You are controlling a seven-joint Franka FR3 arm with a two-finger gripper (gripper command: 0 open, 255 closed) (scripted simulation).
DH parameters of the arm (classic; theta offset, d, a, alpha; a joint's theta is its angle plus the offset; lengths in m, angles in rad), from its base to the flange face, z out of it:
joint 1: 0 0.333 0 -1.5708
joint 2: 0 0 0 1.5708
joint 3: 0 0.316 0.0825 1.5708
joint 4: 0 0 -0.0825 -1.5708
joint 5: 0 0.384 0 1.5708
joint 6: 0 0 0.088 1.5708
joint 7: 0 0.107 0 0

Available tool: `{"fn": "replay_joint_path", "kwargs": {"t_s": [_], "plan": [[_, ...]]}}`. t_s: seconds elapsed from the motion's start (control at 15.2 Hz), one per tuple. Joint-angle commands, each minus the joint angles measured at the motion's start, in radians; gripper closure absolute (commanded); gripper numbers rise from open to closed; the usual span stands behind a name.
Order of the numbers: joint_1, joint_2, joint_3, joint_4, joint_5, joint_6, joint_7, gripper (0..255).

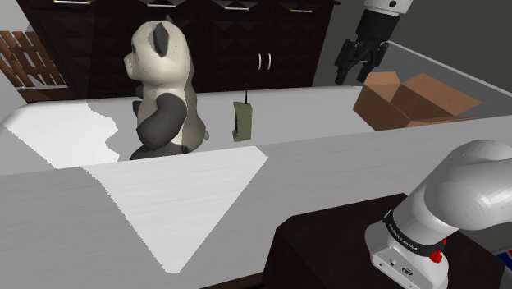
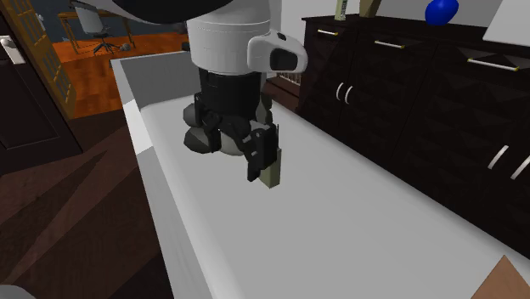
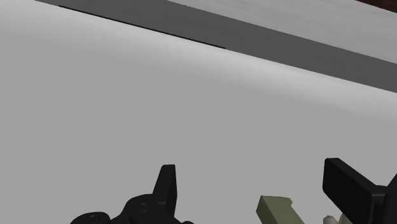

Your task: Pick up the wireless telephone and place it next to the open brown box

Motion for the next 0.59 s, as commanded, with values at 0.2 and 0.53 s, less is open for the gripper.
{"fn": "replay_joint_path", "kwargs": {"t_s": [0.2,0.53], "plan": [[0.029,0.111,-0.013,0.027,-0.006,0.085,-0.074,0],[0.077,0.301,-0.027,0.098,-0.005,0.205,-0.194,0]]}}
